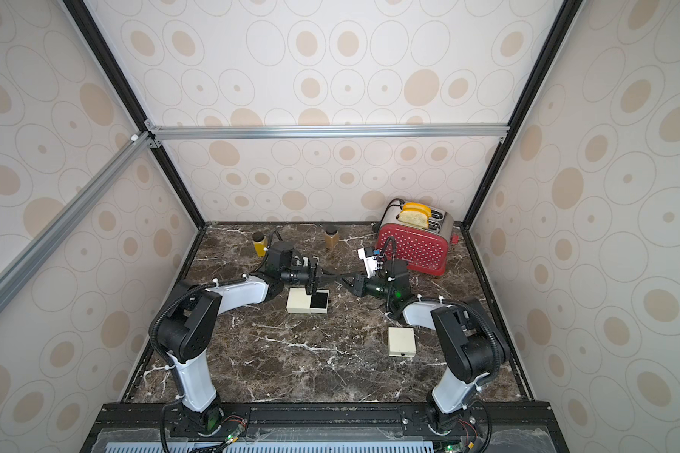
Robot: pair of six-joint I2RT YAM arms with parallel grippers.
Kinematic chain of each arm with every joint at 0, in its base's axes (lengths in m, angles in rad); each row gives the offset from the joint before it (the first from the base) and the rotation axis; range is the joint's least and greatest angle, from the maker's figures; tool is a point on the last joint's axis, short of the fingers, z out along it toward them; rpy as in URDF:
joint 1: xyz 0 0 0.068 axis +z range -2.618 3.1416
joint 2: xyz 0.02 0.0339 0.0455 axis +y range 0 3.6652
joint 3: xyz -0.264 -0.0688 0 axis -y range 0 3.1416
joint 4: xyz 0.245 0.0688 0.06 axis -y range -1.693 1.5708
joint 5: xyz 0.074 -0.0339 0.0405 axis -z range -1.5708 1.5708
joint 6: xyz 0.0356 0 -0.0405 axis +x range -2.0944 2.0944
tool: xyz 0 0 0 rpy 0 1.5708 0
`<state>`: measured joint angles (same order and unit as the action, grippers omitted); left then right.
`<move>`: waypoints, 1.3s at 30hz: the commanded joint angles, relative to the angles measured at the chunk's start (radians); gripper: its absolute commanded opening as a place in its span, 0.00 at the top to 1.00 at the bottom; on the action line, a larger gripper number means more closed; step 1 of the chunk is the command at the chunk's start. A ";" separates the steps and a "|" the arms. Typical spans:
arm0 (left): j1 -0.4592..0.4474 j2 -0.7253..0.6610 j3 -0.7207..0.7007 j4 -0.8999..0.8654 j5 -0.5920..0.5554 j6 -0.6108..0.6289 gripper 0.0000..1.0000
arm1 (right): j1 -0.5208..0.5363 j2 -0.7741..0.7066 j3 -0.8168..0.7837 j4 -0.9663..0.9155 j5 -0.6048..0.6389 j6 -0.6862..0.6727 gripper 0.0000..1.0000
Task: Place the earrings into the drawer-style jewelry box
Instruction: Pick up the earring from the center of the board.
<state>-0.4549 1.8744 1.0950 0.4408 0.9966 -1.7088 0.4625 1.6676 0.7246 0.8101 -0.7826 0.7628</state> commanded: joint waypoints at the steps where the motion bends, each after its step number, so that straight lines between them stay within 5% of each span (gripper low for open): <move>1: 0.007 -0.035 0.001 0.043 -0.007 -0.018 1.00 | 0.018 0.005 0.011 0.012 -0.035 0.001 0.79; 22: 0.003 -0.051 -0.014 -0.005 -0.015 0.036 1.00 | 0.050 0.006 0.073 -0.127 0.020 -0.016 0.92; 31: 0.008 -0.095 0.029 -0.222 -0.040 0.216 0.64 | 0.073 -0.012 0.148 -0.437 0.132 -0.095 1.00; 39: 0.012 -0.131 0.050 -0.430 -0.110 0.392 0.47 | 0.105 -0.030 0.229 -0.700 0.254 -0.167 1.00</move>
<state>-0.4450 1.7889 1.0988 0.1444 0.9199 -1.4387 0.5537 1.6669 0.9192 0.2481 -0.5961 0.6415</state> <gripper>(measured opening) 0.516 0.083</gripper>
